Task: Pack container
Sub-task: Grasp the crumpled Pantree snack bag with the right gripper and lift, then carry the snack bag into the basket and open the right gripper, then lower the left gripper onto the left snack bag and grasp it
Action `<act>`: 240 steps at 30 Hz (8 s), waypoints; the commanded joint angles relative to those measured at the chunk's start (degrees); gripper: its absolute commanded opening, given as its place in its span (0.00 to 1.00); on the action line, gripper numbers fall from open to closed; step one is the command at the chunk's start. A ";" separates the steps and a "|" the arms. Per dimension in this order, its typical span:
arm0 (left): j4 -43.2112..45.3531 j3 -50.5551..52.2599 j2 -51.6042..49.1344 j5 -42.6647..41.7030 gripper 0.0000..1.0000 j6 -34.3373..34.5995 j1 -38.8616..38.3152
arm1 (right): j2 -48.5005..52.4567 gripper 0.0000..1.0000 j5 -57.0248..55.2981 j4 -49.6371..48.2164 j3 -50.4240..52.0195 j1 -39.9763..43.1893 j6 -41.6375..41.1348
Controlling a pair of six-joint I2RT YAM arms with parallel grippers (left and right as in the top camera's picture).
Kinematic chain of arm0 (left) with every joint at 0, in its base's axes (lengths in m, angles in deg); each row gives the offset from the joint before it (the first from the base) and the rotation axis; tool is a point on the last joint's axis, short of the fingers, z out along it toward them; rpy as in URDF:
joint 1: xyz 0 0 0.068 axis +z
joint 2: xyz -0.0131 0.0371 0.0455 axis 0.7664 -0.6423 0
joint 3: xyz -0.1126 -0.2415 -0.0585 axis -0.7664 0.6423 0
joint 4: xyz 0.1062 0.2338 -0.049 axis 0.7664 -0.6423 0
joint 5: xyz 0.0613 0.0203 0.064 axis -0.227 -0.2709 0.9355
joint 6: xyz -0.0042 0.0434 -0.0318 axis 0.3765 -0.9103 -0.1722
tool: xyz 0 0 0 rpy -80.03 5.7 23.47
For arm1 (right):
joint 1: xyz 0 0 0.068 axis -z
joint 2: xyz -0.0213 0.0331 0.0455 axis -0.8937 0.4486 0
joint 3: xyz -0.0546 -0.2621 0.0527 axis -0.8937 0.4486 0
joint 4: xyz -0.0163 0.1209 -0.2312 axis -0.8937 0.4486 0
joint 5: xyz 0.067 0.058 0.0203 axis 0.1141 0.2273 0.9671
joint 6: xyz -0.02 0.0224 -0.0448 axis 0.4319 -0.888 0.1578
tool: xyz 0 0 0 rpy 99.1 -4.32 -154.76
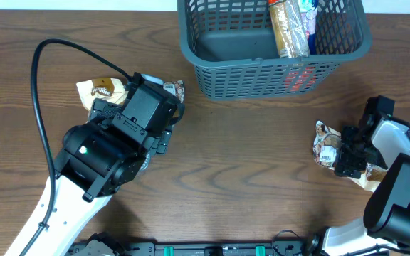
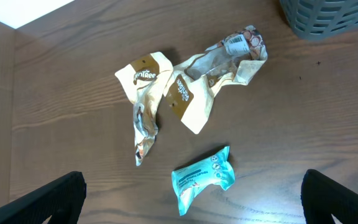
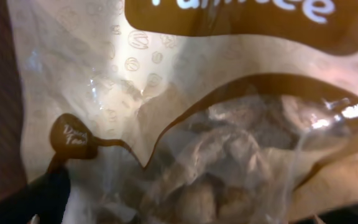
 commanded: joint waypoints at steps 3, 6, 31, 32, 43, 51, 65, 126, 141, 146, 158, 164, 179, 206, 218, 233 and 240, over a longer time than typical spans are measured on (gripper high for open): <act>-0.17 -0.26 -0.39 1.07 0.99 -0.31 0.13 | 2.93 0.33 0.63 -0.33 -0.20 -0.46 -0.37; -0.17 -0.26 -0.39 1.07 0.99 -0.33 0.13 | 3.08 0.01 1.20 -0.59 -0.20 -0.46 -0.37; -1.38 -0.26 -0.39 1.07 0.99 -0.31 0.13 | -15.82 0.01 13.88 7.91 -32.76 15.41 30.75; -1.38 -0.26 -0.39 1.07 0.99 -0.31 0.13 | -17.00 0.01 13.88 7.17 -34.93 15.37 32.41; -0.35 -0.26 -0.39 1.07 0.98 -0.31 0.13 | -21.81 0.01 27.19 -20.37 -49.94 1.86 46.86; -0.35 -0.26 -0.39 1.05 0.99 -0.22 0.13 | -15.52 0.01 17.05 -20.59 -49.92 -15.80 61.92; -0.35 -0.26 -0.39 1.05 0.99 -0.09 0.13 | 4.15 0.01 11.93 -14.97 -49.94 -20.94 69.07; 17.14 -0.26 -1.36 0.92 0.98 14.88 6.71 | 6.73 0.99 -13.20 51.89 -110.18 -17.81 57.81; 15.32 -0.26 -13.07 -8.52 0.99 43.15 19.96 | 6.73 0.99 -5.42 54.29 -109.26 -17.66 60.92; 16.22 -0.26 -20.63 -12.50 0.99 57.37 21.88 | 6.75 0.99 -5.40 54.27 -109.22 -17.66 60.81; 21.55 -0.26 -31.93 -33.27 0.99 85.22 24.35 | 6.75 0.99 -4.96 54.29 -109.22 -17.64 60.48; 21.73 -0.26 -34.77 -33.05 1.00 91.47 24.63 | 6.75 0.99 -6.29 54.29 -107.36 -17.66 59.17; 22.32 -0.26 -40.61 -31.50 0.99 95.34 24.74 | 6.75 0.99 -5.81 54.29 -97.57 -17.66 59.19; 19.47 -0.26 -44.46 -30.01 0.95 95.73 29.94 | 6.75 0.99 -5.79 54.29 -96.94 -17.66 59.14; 23.87 -0.26 -46.45 -30.38 0.95 95.73 27.36 | 6.75 0.99 -4.94 54.29 -96.94 -17.66 59.17; 24.37 -0.26 -51.17 -31.85 0.95 95.71 27.02 | 6.75 0.99 -4.94 54.29 -96.94 -17.66 59.19; 24.37 -0.26 -53.07 -33.27 0.77 94.57 27.02 | 6.75 0.99 -4.96 54.29 -96.94 -17.66 59.17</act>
